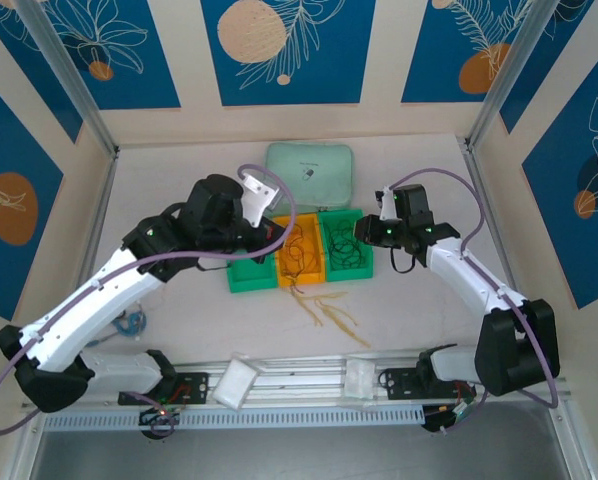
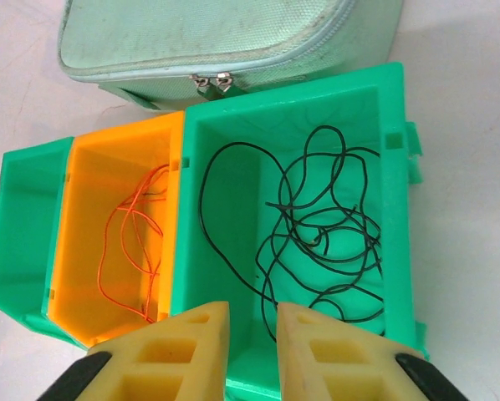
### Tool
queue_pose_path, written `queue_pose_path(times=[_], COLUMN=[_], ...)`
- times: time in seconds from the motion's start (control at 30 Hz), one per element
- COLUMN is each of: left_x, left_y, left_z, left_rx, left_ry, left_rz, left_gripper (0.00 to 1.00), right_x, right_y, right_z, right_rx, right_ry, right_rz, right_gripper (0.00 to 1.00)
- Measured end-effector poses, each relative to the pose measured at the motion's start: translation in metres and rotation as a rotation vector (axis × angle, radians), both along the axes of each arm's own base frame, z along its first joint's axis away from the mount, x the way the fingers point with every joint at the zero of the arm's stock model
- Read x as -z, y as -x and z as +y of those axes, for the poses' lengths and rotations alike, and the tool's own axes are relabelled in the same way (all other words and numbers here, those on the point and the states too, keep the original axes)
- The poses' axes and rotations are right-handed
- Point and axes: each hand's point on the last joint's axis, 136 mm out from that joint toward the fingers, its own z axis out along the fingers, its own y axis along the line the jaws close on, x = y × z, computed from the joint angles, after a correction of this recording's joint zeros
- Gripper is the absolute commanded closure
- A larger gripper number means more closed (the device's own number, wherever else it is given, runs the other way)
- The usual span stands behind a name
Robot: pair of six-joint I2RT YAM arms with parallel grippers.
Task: Untangle the cables
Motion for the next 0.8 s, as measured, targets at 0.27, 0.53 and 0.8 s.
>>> queue_pose_path(times=[0.27,0.53,0.8], left_x=[-0.035,-0.039,-0.022], left_y=[-0.017,-0.043,-0.077], left_z=[-0.029,-0.062,-0.089], left_rx=[0.045,0.062,0.062], left_ry=[0.079,0.101,0.081], left_rz=[-0.069,-0.082,-0.084], left_gripper=[0.94,0.93,0.93], right_x=[-0.029,-0.046,-0.039], right_y=[0.028,0.052,0.063], right_z=[-0.032,-0.061,-0.059], right_rx=[0.075,0.147,0.133], right_ry=[-0.021,-0.013,-0.029], right_rz=[-0.07,-0.101,-0.059], right_gripper=[0.77,0.78,0.78])
